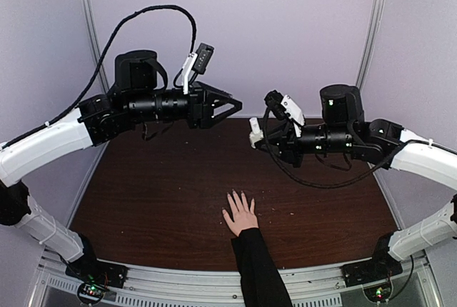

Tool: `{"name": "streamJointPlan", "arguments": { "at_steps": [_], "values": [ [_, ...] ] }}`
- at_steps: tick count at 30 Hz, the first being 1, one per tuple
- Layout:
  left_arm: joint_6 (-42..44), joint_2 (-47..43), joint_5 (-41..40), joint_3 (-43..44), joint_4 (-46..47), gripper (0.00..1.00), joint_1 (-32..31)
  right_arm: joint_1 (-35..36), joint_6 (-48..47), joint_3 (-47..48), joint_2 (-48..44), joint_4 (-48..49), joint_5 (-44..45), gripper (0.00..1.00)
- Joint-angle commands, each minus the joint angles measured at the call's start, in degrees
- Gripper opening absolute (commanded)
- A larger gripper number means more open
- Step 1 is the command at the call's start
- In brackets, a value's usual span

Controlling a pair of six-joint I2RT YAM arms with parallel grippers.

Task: Paint the nails
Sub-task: Unscrew the cap of the nail polish bottle.

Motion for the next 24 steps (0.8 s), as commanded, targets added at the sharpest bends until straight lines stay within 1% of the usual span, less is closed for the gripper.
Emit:
{"name": "streamJointPlan", "arguments": {
  "at_steps": [1, 4, 9, 13, 17, 24],
  "values": [
    [6.8, -0.8, 14.1, -0.3, -2.9, 0.61, 0.2, -0.3, -0.4, 0.1, -2.7, 0.5, -13.2, 0.00],
    [9.3, -1.2, 19.4, -0.4, -3.2, 0.60, 0.3, -0.2, -0.1, 1.0, -2.9, 0.2, -19.2, 0.00],
    [11.0, -0.6, 24.2, -0.5, -2.5, 0.59, 0.2, -0.2, 0.8, 3.2, -1.9, -0.7, -27.3, 0.00],
    [10.9, 0.8, 28.6, -0.5, -0.4, 0.55, 0.0, -0.2, 1.5, 4.1, -1.1, -0.6, -29.5, 0.00],
    [11.0, 2.0, 29.6, -0.1, 0.8, 0.49, -0.5, -0.2, 2.5, 4.5, -0.2, 0.3, -31.6, 0.00],
    [11.3, 3.7, 30.7, 0.7, 2.2, 0.42, -2.1, -0.2, 3.2, 4.9, 0.9, 1.0, -33.5, 0.00]
  ]
}}
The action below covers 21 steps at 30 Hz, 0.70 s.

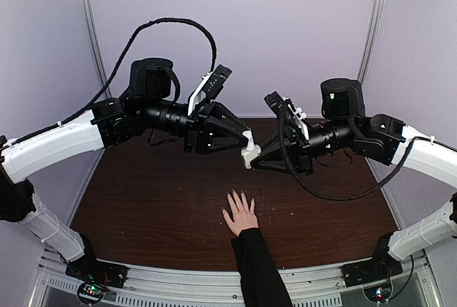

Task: Paint the nails
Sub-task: Unscrew the cap of the nail polish bottle.

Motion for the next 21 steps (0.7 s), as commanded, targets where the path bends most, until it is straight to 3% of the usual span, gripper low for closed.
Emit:
{"name": "streamJointPlan", "arguments": {
  "at_steps": [1, 14, 21],
  "values": [
    [0.9, 1.3, 2.6, 1.0, 3.8, 0.40, -1.2, -0.2, 1.0, 1.9, 0.5, 1.8, -2.8, 0.00],
    [-0.8, 2.0, 3.6, 0.6, 6.1, 0.01, -1.9, -0.2, 1.4, 1.2, 0.4, 2.9, -2.9, 0.00],
    [-2.4, 2.1, 0.5, 0.2, 6.4, 0.00, -1.9, -0.2, 0.5, 1.2, 0.3, 1.5, 1.9, 0.00]
  ]
}}
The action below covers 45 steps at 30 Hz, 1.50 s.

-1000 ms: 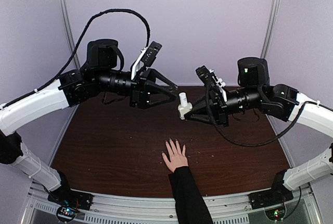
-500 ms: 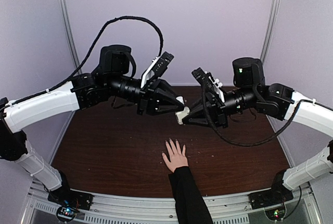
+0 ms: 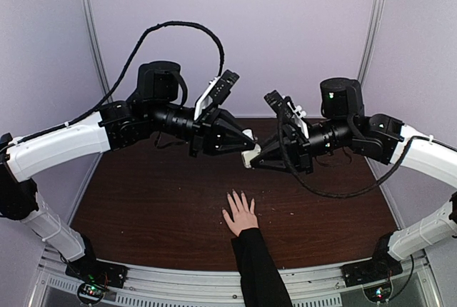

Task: Paint the nails
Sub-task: Unscrew the cap of the nail polish bottle.

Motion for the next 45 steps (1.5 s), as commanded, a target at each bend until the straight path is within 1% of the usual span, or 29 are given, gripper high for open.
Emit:
{"name": "streamJointPlan", "arguments": {
  "at_steps": [1, 7, 14, 19, 22, 26, 27, 28, 31, 32, 35, 39, 43, 45],
  "values": [
    [-2.3, 0.1, -3.4, 0.2, 3.6, 0.00, -0.3, -0.1, -1.3, 1.3, -0.4, 0.2, 5.6, 0.00],
    [-3.7, 1.6, -12.3, 1.3, 0.9, 0.00, -0.3, -0.1, -2.7, 1.8, -1.7, -2.0, 17.7, 0.00],
    [-8.4, 4.0, -23.2, 2.2, 0.6, 0.00, -0.3, -0.1, -3.2, 2.2, -2.0, -2.0, 28.1, 0.00],
    [-12.0, 6.2, -32.9, 3.2, -0.9, 0.00, -0.2, -0.1, -1.7, 2.6, -1.0, -1.1, 34.6, 0.00],
    [-14.3, 7.5, -36.1, 3.4, -0.9, 0.00, -0.3, 0.0, -0.8, 2.9, -0.2, -0.6, 37.2, 0.00],
    [-15.8, 8.4, -38.0, 4.2, -1.8, 0.00, -0.3, -0.1, -0.6, 3.1, 0.2, -1.1, 39.5, 0.00],
    [-15.8, 8.2, -38.0, 4.3, -2.0, 0.00, -0.3, -0.1, -0.8, 3.0, 0.2, -1.2, 39.4, 0.00],
    [-15.5, 8.0, -37.8, 4.5, -2.6, 0.03, -0.3, -0.1, -1.0, 3.0, 0.2, -1.5, 39.2, 0.00],
    [-13.7, 6.3, -36.4, 5.1, -4.2, 0.29, 0.1, -0.2, -1.7, 2.6, 0.0, -2.5, 37.9, 0.00],
    [-13.3, 5.5, -35.2, 4.9, -4.4, 0.35, 0.4, -0.2, -1.9, 2.3, -0.2, -2.8, 37.4, 0.00],
    [-12.6, 2.5, -31.0, 3.4, -3.6, 0.48, 2.0, -0.3, -2.0, 1.4, -0.8, -3.3, 35.8, 0.00],
    [-10.5, -1.0, -26.3, 1.3, -2.5, 0.57, 3.5, -0.5, -2.1, -0.3, -2.0, -3.1, 32.4, 0.00],
    [-6.2, -2.3, -17.6, 0.4, -2.6, 0.59, 3.7, -0.6, -3.0, -0.9, -2.8, -3.0, 25.0, 0.00],
    [-4.3, -2.5, -11.3, 0.0, -1.7, 0.58, 3.7, -0.7, -3.4, -0.7, -2.9, -2.7, 19.6, 0.00]
  ]
}}
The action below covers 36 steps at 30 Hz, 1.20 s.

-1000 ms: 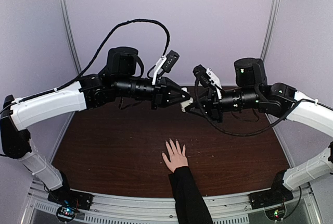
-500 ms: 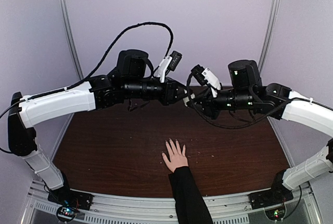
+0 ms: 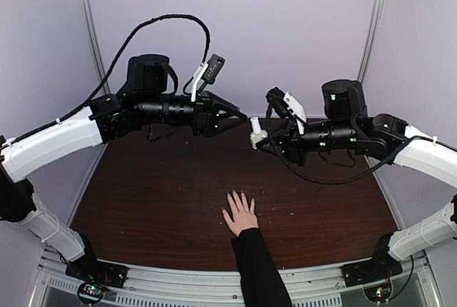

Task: Paint the nails
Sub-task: Unscrew the cap of the nail polish bottle.

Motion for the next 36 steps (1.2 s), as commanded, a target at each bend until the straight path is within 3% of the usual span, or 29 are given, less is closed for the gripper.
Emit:
{"name": "streamJointPlan", "arguments": {
  "at_steps": [1, 6, 14, 29, 36],
  "values": [
    [6.0, -1.2, 15.2, -1.7, 3.6, 0.58, 0.0, -0.3, -1.4, -0.4, -1.9, 2.2, -13.2, 0.00],
    [6.1, -1.8, 22.1, -3.7, 9.7, 0.56, -0.1, -0.3, -1.4, 0.8, -1.4, 3.1, -23.4, 0.00],
    [4.7, -0.3, 27.0, -4.3, 14.4, 0.45, -0.8, -0.4, 0.0, 2.8, 1.1, 3.1, -30.2, 0.00],
    [3.6, 1.7, 29.3, -3.9, 16.3, 0.24, -2.5, -0.3, 1.0, 3.0, 2.3, 4.2, -32.6, 0.00],
    [3.3, 1.1, 27.4, -4.3, 15.9, 0.03, -2.5, -0.3, 0.6, 2.7, 1.9, 4.1, -30.8, 0.00]
  ]
}}
